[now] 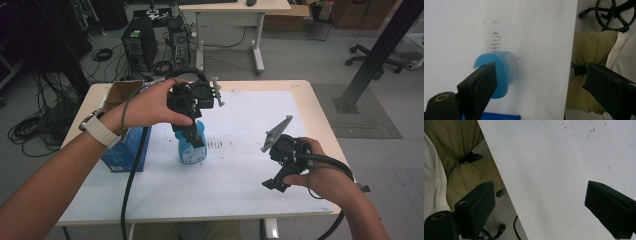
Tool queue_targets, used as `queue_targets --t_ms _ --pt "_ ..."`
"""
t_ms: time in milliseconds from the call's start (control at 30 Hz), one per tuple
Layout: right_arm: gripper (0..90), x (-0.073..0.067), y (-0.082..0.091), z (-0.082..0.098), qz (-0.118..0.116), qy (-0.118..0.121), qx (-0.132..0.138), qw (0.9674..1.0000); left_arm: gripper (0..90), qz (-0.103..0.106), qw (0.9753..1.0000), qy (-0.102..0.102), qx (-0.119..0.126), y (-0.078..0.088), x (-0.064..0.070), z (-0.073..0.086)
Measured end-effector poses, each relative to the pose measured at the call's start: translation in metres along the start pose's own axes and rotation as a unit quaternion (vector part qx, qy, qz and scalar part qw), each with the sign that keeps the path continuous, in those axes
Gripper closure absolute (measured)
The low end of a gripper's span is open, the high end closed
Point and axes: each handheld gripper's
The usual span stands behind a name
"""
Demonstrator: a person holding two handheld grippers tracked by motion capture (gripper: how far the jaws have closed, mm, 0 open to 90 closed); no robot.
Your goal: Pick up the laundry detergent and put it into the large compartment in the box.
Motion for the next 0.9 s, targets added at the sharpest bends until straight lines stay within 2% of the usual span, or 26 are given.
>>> queue_targets --t_ms 567,667,900 --pt "9.8 -0.001 0.002 -0.001 0.001 0.001 0.0 1.0 11.0 -0.007 0.9999 0.001 0.009 0.009 0.0 -0.002" --pt "9.8 -0.001 0.005 -0.001 0.004 0.0 0.002 1.0 10.9 -0.009 0.9999 0.005 0.013 0.011 -0.002 -0.003" --pt "9.8 -0.002 0.003 0.001 0.003 0.001 0.002 1.0 10.9 -0.013 0.9998 0.008 0.01 0.013 -0.001 -0.002"
Point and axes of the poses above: each handheld gripper's, and its own axes: y roughly backward along the jaws, z roughly out of its underside, x roughly to its right, and after that the axes turned 8 degrees about x, right-handed
